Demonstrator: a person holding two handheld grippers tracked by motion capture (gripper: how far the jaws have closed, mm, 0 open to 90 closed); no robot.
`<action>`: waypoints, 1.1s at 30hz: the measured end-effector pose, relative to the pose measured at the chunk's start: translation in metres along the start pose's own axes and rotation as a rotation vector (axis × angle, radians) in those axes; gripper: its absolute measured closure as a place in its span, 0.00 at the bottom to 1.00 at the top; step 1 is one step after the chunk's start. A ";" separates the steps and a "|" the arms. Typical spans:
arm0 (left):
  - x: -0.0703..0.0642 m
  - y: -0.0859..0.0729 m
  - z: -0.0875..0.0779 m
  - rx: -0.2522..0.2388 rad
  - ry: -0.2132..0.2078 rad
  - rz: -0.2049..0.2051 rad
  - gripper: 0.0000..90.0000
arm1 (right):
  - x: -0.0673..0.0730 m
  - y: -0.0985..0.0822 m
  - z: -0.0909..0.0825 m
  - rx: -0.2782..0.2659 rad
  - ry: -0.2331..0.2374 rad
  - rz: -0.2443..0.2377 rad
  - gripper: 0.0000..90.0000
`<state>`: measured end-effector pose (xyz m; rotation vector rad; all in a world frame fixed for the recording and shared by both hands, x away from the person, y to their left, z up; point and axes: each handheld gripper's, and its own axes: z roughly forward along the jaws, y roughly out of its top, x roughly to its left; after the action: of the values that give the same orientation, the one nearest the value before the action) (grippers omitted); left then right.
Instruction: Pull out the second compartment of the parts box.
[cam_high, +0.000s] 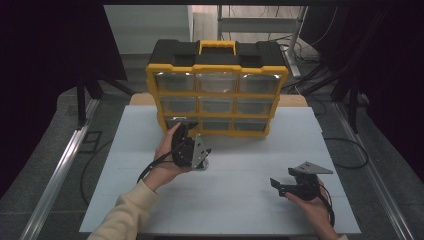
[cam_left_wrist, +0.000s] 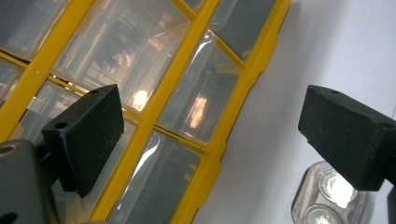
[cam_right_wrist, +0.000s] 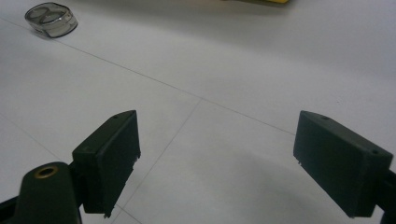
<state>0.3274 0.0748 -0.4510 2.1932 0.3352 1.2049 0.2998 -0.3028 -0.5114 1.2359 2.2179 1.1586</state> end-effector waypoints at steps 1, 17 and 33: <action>0.000 0.001 0.000 -0.004 0.001 -0.002 0.09 | 0.000 0.000 0.000 -0.001 0.000 0.000 0.16; 0.004 0.009 0.001 -0.014 0.024 0.025 0.09 | 0.000 0.000 0.000 0.003 -0.004 -0.003 0.17; 0.018 0.020 -0.001 -0.029 0.051 0.028 0.09 | -0.001 0.000 0.000 0.001 0.000 0.000 0.17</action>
<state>0.3352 0.0686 -0.4262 2.1523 0.3074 1.2750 0.3000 -0.3036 -0.5116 1.2366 2.2187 1.1582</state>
